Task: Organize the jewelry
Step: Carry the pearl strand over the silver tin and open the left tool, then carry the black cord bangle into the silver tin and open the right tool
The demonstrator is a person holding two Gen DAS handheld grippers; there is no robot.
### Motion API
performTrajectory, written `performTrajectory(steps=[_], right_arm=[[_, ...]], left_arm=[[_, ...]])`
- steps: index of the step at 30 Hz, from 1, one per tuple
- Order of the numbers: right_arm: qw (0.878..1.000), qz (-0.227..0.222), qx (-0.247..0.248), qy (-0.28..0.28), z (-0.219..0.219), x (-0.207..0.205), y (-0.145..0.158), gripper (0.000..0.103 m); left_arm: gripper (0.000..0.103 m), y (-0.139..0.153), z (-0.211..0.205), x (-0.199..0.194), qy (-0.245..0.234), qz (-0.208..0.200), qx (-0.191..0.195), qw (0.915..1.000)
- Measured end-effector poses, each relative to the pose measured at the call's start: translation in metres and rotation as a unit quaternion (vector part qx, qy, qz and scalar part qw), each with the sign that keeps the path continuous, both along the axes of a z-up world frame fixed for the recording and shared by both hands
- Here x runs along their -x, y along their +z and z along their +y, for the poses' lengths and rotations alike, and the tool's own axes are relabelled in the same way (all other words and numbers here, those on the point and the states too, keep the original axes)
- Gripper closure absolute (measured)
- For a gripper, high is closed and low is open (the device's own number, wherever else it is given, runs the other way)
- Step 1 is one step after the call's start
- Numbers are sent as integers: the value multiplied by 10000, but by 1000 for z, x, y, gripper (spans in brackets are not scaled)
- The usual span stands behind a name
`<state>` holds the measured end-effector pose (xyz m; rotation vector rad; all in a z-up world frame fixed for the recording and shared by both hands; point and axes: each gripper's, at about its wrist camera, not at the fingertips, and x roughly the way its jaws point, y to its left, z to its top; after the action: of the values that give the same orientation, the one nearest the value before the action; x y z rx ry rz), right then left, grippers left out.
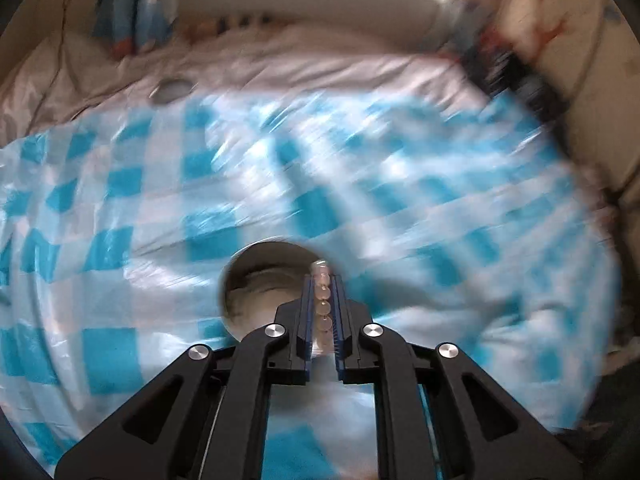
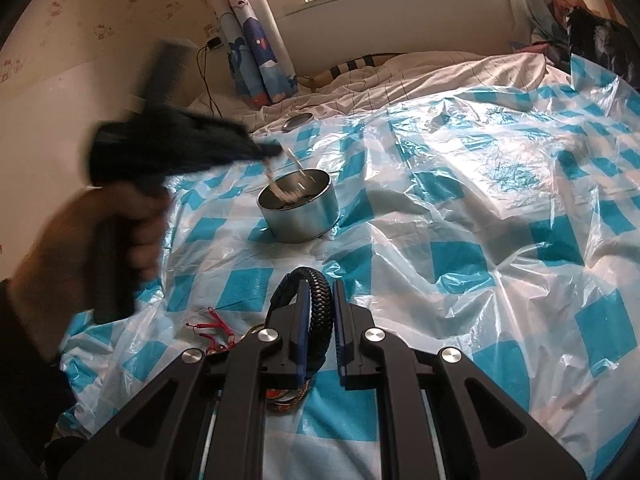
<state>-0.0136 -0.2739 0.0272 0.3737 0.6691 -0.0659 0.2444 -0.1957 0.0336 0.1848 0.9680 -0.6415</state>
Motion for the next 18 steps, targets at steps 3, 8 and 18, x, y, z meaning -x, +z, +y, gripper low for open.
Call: performTrajectory(steps=[3, 8, 18], right_arm=[[10000, -30, 6, -5, -1, 1, 1, 91], [9996, -254, -106, 51, -4, -1, 11, 91], [9997, 47, -161, 167, -16, -35, 13, 88]], left_arm=[[76, -14, 6, -7, 216, -94, -487, 9985], [40, 20, 68, 32, 632, -466, 271, 9965], [24, -15, 163, 123, 1186, 31, 942, 9885]])
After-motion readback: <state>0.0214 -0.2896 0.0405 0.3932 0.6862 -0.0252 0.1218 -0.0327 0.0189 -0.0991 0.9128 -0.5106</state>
